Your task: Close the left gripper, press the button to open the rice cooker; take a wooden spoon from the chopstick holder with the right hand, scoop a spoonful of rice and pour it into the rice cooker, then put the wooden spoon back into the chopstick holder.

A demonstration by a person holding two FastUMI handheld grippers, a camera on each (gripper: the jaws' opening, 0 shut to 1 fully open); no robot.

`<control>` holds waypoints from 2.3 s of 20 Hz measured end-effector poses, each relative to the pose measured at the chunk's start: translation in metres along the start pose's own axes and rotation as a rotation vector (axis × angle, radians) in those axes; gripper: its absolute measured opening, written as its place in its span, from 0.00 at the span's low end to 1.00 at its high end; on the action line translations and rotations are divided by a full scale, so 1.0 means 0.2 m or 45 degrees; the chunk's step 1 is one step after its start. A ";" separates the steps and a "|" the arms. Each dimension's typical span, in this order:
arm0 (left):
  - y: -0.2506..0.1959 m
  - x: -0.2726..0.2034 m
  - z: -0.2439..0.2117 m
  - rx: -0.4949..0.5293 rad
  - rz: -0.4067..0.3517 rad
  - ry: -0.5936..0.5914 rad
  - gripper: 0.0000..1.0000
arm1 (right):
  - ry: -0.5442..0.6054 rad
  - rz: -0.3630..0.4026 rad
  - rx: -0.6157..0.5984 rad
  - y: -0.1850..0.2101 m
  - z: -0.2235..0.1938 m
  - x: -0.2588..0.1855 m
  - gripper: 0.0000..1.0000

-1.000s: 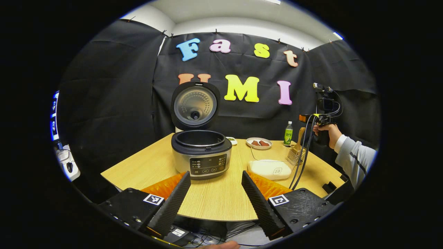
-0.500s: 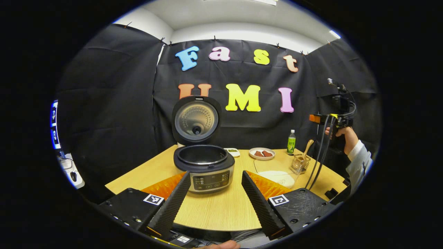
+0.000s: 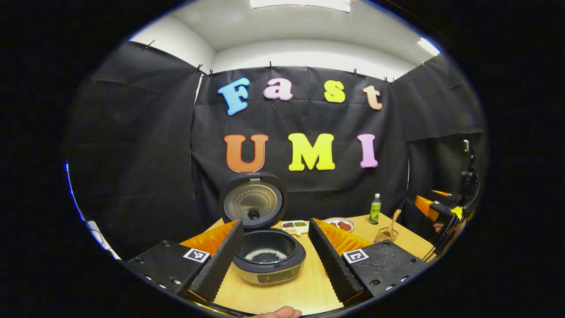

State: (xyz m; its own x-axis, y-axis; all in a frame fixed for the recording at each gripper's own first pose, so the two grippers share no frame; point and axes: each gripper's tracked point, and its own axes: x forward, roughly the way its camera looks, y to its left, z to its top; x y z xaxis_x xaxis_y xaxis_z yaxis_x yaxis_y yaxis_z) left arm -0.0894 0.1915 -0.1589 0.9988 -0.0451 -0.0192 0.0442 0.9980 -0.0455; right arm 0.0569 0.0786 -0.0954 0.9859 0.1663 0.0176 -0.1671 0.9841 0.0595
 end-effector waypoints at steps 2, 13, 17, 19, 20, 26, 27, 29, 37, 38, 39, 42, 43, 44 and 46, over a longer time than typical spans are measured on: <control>0.04 0.03 0.05 0.022 0.039 -0.050 0.94 | 0.000 0.025 -0.010 0.05 -0.01 -0.08 0.99; 0.15 0.24 0.13 0.012 0.167 -0.162 0.96 | -0.032 0.093 -0.156 0.19 -0.06 -0.38 0.99; 0.15 0.29 0.11 -0.048 0.198 -0.122 0.96 | -0.042 0.077 -0.118 0.12 -0.10 -0.37 1.00; 0.14 0.31 0.13 -0.081 0.207 -0.140 0.96 | -0.032 0.053 -0.110 0.06 -0.13 -0.35 1.00; 0.16 0.32 0.15 -0.088 0.224 -0.160 0.96 | -0.035 0.044 -0.110 0.04 -0.14 -0.34 1.00; 0.17 0.41 0.14 -0.151 0.270 -0.184 0.95 | -0.024 0.045 -0.087 -0.05 -0.21 -0.29 0.99; 0.16 0.39 0.10 -0.156 0.271 -0.146 0.94 | -0.028 0.049 -0.092 -0.05 -0.21 -0.28 1.00; 0.15 0.37 0.05 -0.156 0.255 -0.082 0.94 | -0.021 0.059 -0.087 -0.04 -0.24 -0.24 1.00; 0.19 0.30 -0.01 -0.084 0.281 0.022 0.98 | 0.019 0.048 -0.120 -0.07 -0.35 -0.21 1.00; 0.19 0.29 -0.01 -0.093 0.282 0.029 0.99 | 0.005 0.051 -0.120 -0.07 -0.34 -0.22 1.00; 0.19 0.28 -0.03 -0.100 0.282 0.064 1.00 | -0.004 0.058 -0.119 -0.07 -0.33 -0.24 1.00; 0.15 0.19 -0.05 -0.104 0.282 0.078 1.00 | -0.018 0.018 -0.125 -0.13 -0.32 -0.28 1.00; 0.15 0.17 -0.07 -0.106 0.282 0.085 0.93 | -0.024 0.003 -0.128 -0.14 -0.31 -0.30 1.00; 0.14 0.15 -0.08 -0.106 0.283 0.081 1.00 | -0.028 0.000 -0.133 -0.14 -0.30 -0.32 1.00; 0.10 0.09 -0.12 -0.103 0.284 0.089 1.00 | -0.032 0.039 -0.122 -0.11 -0.29 -0.38 1.00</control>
State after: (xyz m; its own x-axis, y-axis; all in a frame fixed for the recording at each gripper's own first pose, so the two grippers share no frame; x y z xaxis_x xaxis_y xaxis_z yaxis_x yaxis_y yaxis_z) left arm -0.0714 0.2093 -0.1850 0.9797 0.1698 -0.1066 -0.1816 0.9769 -0.1126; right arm -0.0144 0.0485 -0.1555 0.9796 0.1963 0.0429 -0.1947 0.9801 -0.0374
